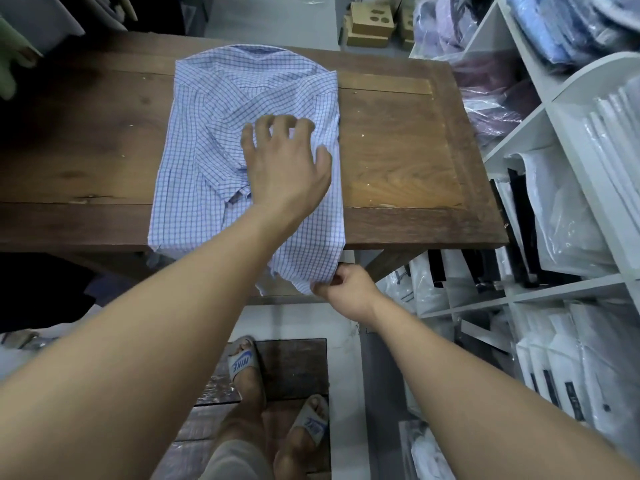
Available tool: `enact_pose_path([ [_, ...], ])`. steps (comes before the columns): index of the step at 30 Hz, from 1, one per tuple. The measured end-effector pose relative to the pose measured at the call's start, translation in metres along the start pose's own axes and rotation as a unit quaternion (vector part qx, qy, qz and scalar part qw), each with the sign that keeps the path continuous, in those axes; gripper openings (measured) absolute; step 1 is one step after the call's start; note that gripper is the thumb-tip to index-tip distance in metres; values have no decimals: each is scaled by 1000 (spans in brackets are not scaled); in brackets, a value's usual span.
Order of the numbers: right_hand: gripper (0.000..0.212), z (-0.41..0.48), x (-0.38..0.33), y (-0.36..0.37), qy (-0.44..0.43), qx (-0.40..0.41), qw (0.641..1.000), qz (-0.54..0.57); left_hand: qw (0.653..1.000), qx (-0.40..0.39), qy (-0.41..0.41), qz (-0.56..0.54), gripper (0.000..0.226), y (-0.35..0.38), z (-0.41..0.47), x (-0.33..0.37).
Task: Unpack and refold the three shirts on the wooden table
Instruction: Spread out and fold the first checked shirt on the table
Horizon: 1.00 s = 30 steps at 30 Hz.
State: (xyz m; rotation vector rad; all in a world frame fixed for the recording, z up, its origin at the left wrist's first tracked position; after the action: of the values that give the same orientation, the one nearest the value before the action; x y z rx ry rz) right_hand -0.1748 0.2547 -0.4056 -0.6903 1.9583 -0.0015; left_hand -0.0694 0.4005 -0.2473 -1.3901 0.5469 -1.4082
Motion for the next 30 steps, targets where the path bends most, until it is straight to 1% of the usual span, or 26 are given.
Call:
enact_pose_path([
  [2,16,0,8,7,13,-8,1000,-6,996,61,-36,-57,36,-20,-19,-26],
  [4,18,1,14,16,22,-23,999,-21,985,103,-92,-105,30,-32,-43,-60],
  [6,21,4,17,25,20,-36,999,-32,964,146,-163,-151,23,-39,-71,-97],
  [8,14,9,19,32,17,-37,998,-38,938,185,-227,-184,19,-36,-99,-134],
  [10,11,14,22,39,16,-44,998,-41,910,207,-279,-228,18,-26,-123,-168],
  [11,12,17,24,43,14,-48,998,-44,891,197,-318,-258,19,-16,-132,-186],
  [13,15,23,34,49,15,-44,998,-43,847,144,-400,-319,22,14,-145,-220],
  [14,19,26,40,51,16,-36,999,-37,836,114,-422,-332,25,31,-147,-235],
  [17,36,29,63,60,29,-25,999,-34,829,22,-402,-388,37,69,-142,-251],
  [18,41,29,71,64,38,-29,998,-38,819,-17,-399,-413,41,85,-140,-254],
  [20,50,31,89,70,51,-30,997,-42,817,-82,-397,-409,44,109,-137,-259],
  [21,55,33,96,73,54,-25,997,-43,829,-98,-393,-386,44,115,-135,-262],
  [23,58,36,109,80,62,-14,997,-39,832,-128,-400,-363,41,131,-140,-273],
  [25,57,37,121,87,79,0,996,-41,831,-166,-418,-328,38,145,-150,-285],
  [27,55,36,130,91,101,13,994,-48,838,-193,-420,-290,44,156,-162,-297],
  [28,48,35,135,91,112,14,993,-46,838,-201,-421,-283,49,162,-169,-303],
  [30,17,33,143,94,131,9,991,-25,835,-228,-428,-260,45,164,-187,-306],
])
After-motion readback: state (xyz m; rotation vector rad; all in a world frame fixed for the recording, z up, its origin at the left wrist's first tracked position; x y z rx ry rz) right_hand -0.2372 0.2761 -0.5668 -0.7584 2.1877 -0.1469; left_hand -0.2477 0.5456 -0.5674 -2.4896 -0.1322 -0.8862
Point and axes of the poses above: each hand's wrist, its own z-axis towards the middle knuckle, its own y-axis out of the palm, x = y × z, the point moved 8 cm from there along z, towards the middle knuckle, and after that the axes turned 12 degrees about -y, right-handed, at the moved point
